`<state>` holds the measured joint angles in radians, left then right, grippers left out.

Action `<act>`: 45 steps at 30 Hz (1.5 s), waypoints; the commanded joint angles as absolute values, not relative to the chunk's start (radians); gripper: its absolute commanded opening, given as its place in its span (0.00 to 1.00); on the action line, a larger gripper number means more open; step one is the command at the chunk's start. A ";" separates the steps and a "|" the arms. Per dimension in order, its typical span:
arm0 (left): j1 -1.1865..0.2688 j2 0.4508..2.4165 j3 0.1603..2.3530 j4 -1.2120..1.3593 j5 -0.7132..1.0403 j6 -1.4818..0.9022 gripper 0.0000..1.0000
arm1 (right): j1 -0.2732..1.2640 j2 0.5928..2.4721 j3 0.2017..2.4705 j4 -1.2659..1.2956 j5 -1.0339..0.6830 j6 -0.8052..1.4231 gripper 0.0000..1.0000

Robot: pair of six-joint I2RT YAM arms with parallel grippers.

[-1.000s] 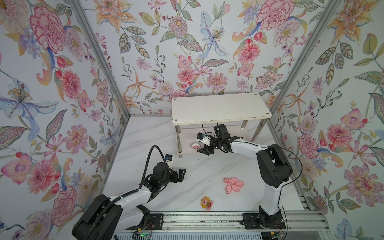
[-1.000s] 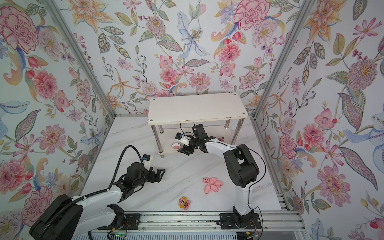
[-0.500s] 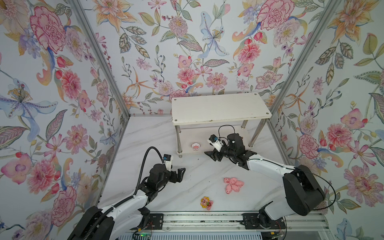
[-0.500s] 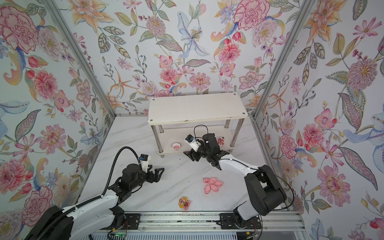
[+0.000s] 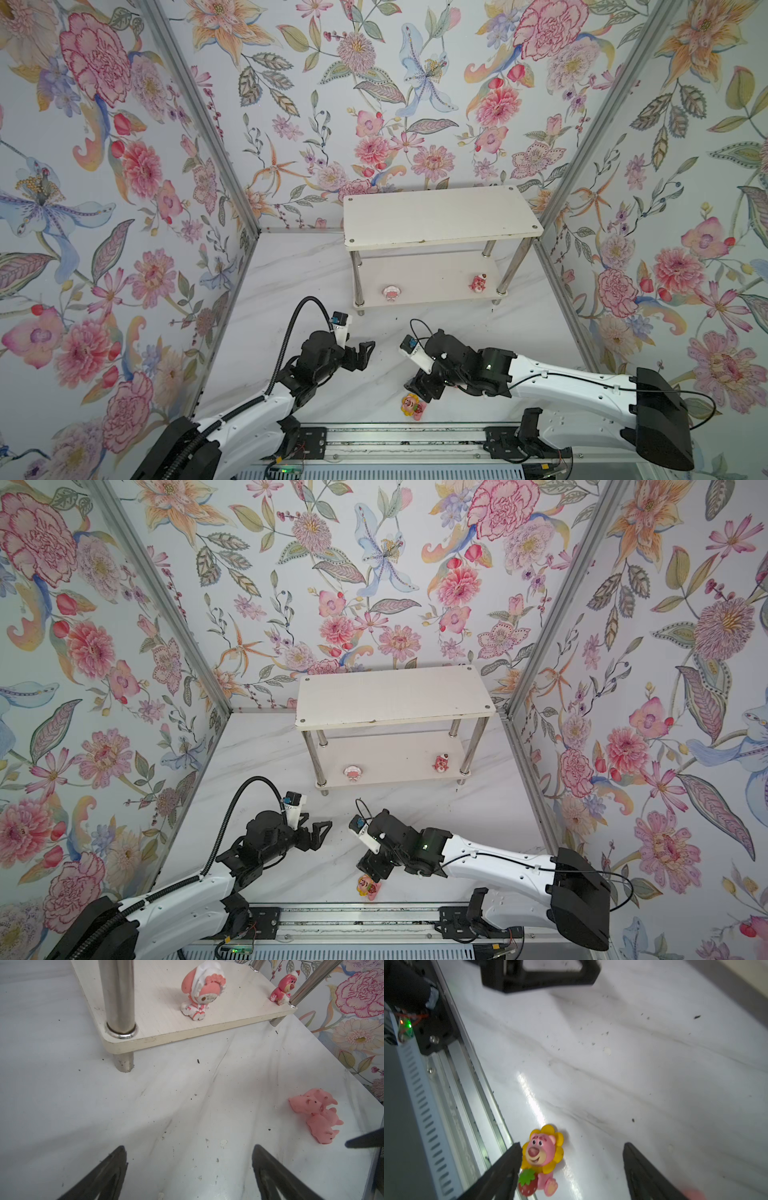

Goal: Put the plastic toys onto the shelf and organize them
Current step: 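Open the right gripper and grasp the yellow-maned pink bear on the table, then carry the yellow-maned bear with the right gripper into the left gripper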

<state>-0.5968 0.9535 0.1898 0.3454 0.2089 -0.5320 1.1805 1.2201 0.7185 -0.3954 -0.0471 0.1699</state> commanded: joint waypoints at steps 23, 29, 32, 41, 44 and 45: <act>-0.606 0.950 0.133 0.371 0.185 -0.556 0.96 | 1.177 1.508 0.767 -0.235 -0.056 0.304 0.43; -0.607 0.973 0.133 0.395 0.192 -0.558 0.96 | 1.078 1.499 0.737 -0.098 -0.063 0.299 0.30; -0.606 0.993 0.134 0.421 0.212 -0.566 0.97 | 1.047 1.478 0.692 0.059 -0.075 0.296 0.29; -0.606 1.005 0.121 0.643 0.392 -0.717 0.99 | 1.048 1.414 0.481 0.621 -0.106 0.211 0.23; -0.606 0.990 0.110 0.703 0.439 -0.801 0.99 | 1.055 1.390 0.460 0.696 -0.104 0.155 0.22; -0.607 0.989 0.106 0.724 0.459 -0.830 0.99 | 1.058 1.384 0.459 0.708 -0.097 0.133 0.22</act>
